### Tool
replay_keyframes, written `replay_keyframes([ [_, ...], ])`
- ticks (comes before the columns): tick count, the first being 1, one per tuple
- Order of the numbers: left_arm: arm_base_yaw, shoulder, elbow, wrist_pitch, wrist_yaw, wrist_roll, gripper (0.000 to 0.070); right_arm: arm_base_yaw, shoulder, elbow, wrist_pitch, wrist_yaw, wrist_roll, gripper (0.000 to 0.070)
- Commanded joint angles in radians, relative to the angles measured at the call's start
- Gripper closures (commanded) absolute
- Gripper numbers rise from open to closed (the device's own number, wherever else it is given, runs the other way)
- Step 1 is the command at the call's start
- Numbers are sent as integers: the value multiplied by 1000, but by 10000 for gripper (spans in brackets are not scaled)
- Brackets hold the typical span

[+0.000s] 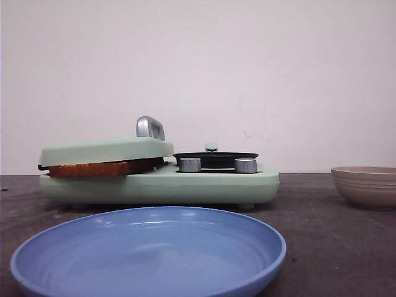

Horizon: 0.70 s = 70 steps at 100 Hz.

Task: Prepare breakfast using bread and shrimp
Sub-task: 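Move the right gripper to the shrimp bowl and grasp its rim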

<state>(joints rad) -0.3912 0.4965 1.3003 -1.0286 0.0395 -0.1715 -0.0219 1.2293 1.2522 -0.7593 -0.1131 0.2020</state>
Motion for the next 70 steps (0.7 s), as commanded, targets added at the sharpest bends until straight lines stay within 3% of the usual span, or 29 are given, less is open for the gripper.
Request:
replay_keyframes([
  [1,-5,4,12,6,22,13,700,-10,76,45,-29,-22,-34,497],
  [8,-5,4,12,7,51,13,700,-26,140,52,-33,-22,-34,403],
  [39,-5,2,13,-10,175,-6,700,-67,418,52,-24,-10,-53,403],
  [70,-5,2,13,-58,179,-6,700,-108,568,52,11,-11,-51,405],
])
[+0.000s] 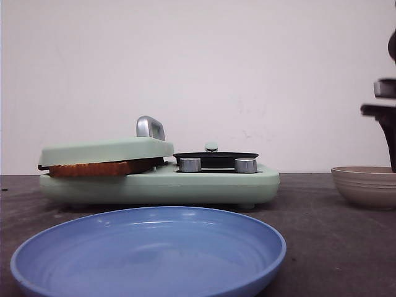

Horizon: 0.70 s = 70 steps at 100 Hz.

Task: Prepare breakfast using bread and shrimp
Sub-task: 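Move the right gripper to the shrimp bowl and grasp its rim, then lift the shrimp bowl with the right gripper over the frying pan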

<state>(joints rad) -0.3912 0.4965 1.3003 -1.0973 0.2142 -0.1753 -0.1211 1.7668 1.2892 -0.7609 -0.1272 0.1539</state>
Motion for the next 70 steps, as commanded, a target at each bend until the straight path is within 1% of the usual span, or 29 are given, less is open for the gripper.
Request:
replay_keyframes([
  [1,-5,2,13,11,4,-3,700,-9,33,15,13,3,-2,405],
  [17,-5,2,13,16,4,-2,700,-22,59,12,44,-37,47,408],
  [24,-5,2,13,21,4,-2,700,-25,72,12,63,-65,59,419],
  [34,-5,2,13,21,-1,-2,700,-25,90,12,80,-82,80,436],
  [41,-5,2,13,20,-5,-2,700,-25,104,12,89,-84,86,437],
  [52,-5,2,13,20,-5,-2,700,-26,123,12,106,-83,98,467],
  [56,-5,2,13,20,-5,-2,700,-26,129,11,109,-82,103,495],
  [70,-5,2,13,20,-5,-2,700,-26,136,11,127,-83,125,649],
])
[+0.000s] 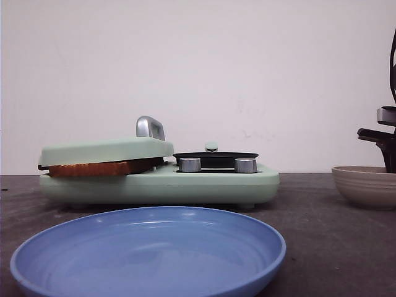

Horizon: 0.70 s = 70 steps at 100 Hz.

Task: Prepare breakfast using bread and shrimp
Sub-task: 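Lift the shrimp bowl with the right gripper over the frying pan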

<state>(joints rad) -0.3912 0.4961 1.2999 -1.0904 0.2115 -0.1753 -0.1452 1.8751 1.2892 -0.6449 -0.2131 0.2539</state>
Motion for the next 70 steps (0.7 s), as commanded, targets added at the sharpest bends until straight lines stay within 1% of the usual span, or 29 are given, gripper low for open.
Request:
replay_keyframes([
  [1,-5,2,13,13,-2,-2,700,-2,27,11,14,2,25,665],
  [3,-5,2,13,13,-2,-2,700,-2,27,11,19,0,27,697],
  [4,-5,2,13,13,-2,-2,700,-2,27,11,21,-2,27,700],
  [17,-5,2,13,14,-4,-1,700,-1,27,11,49,-60,27,699],
  [23,-5,2,13,14,-5,2,700,4,19,11,80,-106,26,699],
  [29,-5,2,13,14,-5,2,700,25,-1,11,119,-124,27,699],
  [40,-5,2,13,16,-5,7,700,81,-65,13,223,-124,30,699],
  [56,-5,2,13,39,-5,10,700,196,-159,18,452,-117,83,699],
  [64,-5,2,13,54,-5,10,700,258,-182,42,525,-72,101,699],
  [70,-5,2,13,63,-5,13,700,304,-183,72,548,-55,97,699],
])
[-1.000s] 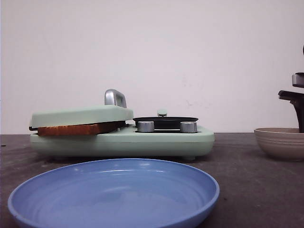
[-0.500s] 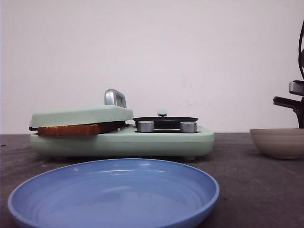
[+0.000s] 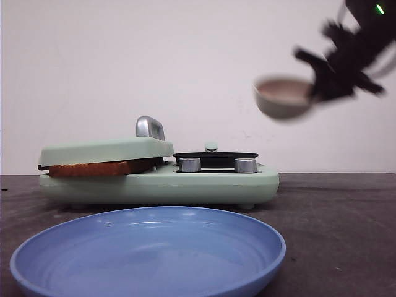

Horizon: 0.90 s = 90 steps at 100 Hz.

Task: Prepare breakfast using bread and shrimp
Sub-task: 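Lift the shrimp bowl with the right gripper over the frying pan, then tilt the bowl with the right gripper to pour shrimp into the pan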

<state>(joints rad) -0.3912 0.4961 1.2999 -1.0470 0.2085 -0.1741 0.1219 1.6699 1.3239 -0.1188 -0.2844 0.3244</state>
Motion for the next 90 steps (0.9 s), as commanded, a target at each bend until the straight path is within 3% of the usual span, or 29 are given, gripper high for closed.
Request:
replay_keyframes([
  [1,-5,2,13,21,-2,13,700,44,22,43,23,17,26,699],
  [9,-5,2,13,23,-2,25,700,93,22,82,23,39,-5,699],
  [42,-5,2,13,23,-2,35,700,270,40,92,195,271,-267,699],
  [75,-5,3,13,23,-2,58,700,302,115,92,204,419,-472,699],
  [90,-5,3,13,29,-3,62,700,315,129,92,270,500,-586,699],
])
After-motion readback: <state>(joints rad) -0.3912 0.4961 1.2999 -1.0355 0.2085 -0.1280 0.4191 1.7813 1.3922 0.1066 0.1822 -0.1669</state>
